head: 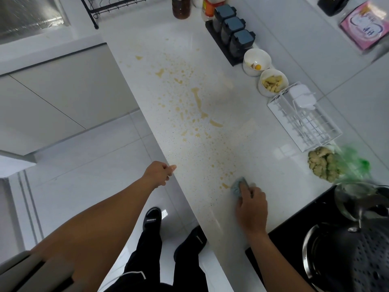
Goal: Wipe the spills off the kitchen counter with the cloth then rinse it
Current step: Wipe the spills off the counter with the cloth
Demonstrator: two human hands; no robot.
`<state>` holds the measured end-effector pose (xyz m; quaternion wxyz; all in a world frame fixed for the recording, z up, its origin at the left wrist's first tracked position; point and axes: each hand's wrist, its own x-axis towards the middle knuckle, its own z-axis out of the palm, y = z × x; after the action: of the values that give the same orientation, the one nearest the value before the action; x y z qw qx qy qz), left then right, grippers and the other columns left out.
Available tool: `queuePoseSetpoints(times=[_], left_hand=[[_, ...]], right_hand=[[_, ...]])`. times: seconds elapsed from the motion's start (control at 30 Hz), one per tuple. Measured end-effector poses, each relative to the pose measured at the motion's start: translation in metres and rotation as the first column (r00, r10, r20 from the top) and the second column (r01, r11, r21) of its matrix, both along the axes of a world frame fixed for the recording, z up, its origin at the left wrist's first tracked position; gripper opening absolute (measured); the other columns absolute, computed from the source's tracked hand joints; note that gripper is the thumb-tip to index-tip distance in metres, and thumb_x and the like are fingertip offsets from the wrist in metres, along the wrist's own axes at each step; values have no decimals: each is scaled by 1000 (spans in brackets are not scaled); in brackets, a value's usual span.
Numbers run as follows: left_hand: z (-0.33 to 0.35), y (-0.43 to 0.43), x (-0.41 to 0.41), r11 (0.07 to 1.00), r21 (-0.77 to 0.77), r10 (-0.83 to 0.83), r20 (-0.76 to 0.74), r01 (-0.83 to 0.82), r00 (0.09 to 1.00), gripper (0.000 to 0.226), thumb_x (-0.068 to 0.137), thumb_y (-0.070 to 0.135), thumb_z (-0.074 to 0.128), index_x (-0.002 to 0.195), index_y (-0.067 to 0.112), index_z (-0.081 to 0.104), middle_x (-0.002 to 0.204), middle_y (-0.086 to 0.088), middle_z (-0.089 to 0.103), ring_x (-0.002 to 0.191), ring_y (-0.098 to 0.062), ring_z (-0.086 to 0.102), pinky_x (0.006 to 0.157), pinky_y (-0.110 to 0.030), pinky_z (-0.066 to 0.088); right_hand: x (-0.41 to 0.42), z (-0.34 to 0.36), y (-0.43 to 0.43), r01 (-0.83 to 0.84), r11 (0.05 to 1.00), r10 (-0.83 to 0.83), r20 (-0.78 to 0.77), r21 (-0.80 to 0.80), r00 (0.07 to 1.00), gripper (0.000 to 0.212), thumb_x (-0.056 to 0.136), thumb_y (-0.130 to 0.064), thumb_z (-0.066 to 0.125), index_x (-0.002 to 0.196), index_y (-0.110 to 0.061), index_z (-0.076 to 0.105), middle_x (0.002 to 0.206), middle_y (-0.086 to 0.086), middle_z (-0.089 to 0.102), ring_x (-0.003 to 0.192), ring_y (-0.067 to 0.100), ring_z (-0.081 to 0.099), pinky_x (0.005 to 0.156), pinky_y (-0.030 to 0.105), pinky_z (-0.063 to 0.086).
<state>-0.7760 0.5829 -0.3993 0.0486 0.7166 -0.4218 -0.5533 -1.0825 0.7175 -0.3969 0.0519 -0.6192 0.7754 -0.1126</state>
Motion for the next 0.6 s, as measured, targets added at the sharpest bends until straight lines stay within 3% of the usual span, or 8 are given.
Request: queuePoseSetpoints(times=[0.07,0.17,0.2,0.3,0.4,0.43,0.53,0.6], left_hand=[[0,0,0,1000,4,-4,-1,4,1000,44,94,53,61,83,11,68,75,-2,67,59,-14,58,45,-20,40],[-1,-1,2,1000,6,-6,-8,6,1000,45,94,53,62,84,10,69,76,-3,67,59,-14,58,45,-20,40],[-2,-1,2,1000,4,-7,-9,7,1000,45,94,53,62,85,9,69,76,-3,67,60,-14,58,45,-21,41],[-4,-1,4,1000,5,-14,-3,14,1000,45,93,54,62,87,10,70,79,-3,68,62,-15,60,49,-23,42],[-5,-1,4,1000,-1,-22,-4,22,1000,45,93,55,62,86,11,70,77,-3,69,61,-14,60,48,-22,42],[-6,-1,4,1000,-3,-19,-6,19,1000,45,93,55,61,86,11,70,77,-2,69,60,-13,60,48,-22,42],[-7,0,3,1000,-2,-18,0,18,1000,45,93,55,61,85,11,70,76,-2,69,60,-13,61,46,-21,42],[-6,-1,3,1000,-1,-18,-4,18,1000,45,94,54,61,83,11,69,75,-2,68,59,-12,60,42,-17,40]], right_hand=[[6,1,4,-125,992,125,-11,1,992,42,84,-10,48,121,-7,69,93,19,60,79,38,56,65,43,54],[9,0,3,82,997,-82,78,13,994,44,80,-1,64,123,-7,68,95,20,59,81,38,55,65,43,54],[14,0,5,80,997,-81,68,15,994,44,80,-1,64,123,-7,68,95,20,59,81,38,55,65,43,53],[25,0,11,-147,989,147,19,12,989,44,82,-12,51,122,-8,69,92,17,59,79,37,55,65,43,54],[27,0,10,93,995,-95,95,24,991,45,78,-4,62,122,-8,68,92,17,58,80,37,55,66,43,53],[31,0,12,73,997,-76,80,32,994,45,78,-7,60,122,-8,68,92,17,58,80,37,54,66,43,53],[39,-1,20,-274,961,273,21,47,962,47,81,-18,50,125,-13,66,95,12,58,81,34,54,67,43,52],[34,-1,17,-89,995,84,86,51,993,47,81,-12,56,128,-13,66,93,13,58,81,33,53,67,41,51]])
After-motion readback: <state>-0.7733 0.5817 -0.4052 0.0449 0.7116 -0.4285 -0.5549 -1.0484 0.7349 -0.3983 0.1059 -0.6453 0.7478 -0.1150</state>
